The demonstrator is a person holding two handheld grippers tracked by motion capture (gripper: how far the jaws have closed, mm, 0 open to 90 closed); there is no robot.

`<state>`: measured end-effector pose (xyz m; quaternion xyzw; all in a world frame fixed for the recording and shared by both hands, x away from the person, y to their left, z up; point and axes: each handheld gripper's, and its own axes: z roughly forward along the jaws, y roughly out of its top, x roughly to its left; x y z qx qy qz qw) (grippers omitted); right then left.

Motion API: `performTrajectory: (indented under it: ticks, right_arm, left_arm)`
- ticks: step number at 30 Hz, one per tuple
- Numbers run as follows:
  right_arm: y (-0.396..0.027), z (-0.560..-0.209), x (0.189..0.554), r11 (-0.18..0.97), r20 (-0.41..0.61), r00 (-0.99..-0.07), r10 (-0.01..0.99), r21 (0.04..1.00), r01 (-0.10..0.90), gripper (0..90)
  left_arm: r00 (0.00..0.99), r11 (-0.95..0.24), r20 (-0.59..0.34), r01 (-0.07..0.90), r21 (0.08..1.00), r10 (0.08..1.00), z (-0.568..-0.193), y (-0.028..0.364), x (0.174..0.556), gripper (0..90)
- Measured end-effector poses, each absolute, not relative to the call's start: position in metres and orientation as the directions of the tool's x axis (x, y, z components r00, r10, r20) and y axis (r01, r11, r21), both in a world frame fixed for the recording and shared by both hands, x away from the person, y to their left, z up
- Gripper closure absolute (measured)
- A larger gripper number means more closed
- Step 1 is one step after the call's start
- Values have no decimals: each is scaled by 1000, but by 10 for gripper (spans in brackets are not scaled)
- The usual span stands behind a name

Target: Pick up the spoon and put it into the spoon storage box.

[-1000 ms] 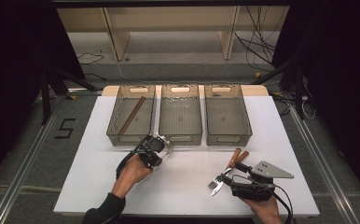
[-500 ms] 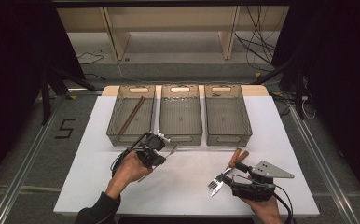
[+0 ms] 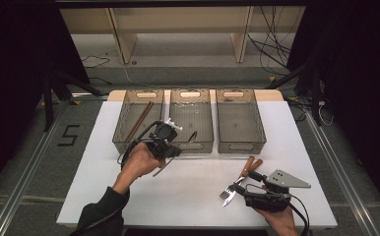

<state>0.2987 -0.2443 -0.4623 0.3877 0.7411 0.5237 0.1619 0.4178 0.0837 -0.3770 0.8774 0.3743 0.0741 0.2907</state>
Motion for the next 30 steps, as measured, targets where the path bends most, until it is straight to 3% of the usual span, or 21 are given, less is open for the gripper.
performTrajectory:
  ticks: [12, 30]
  right_arm:
    - [-245, -462, 299, 151, 165, -649, 743, 903, 403, 270]
    - [-246, -462, 299, 148, 170, -650, 741, 902, 405, 270]
  left_arm:
    - [671, -488, -89, 618, 616, 736, -355, 79, 466, 893]
    - [615, -452, -61, 639, 622, 786, -359, 69, 527, 893]
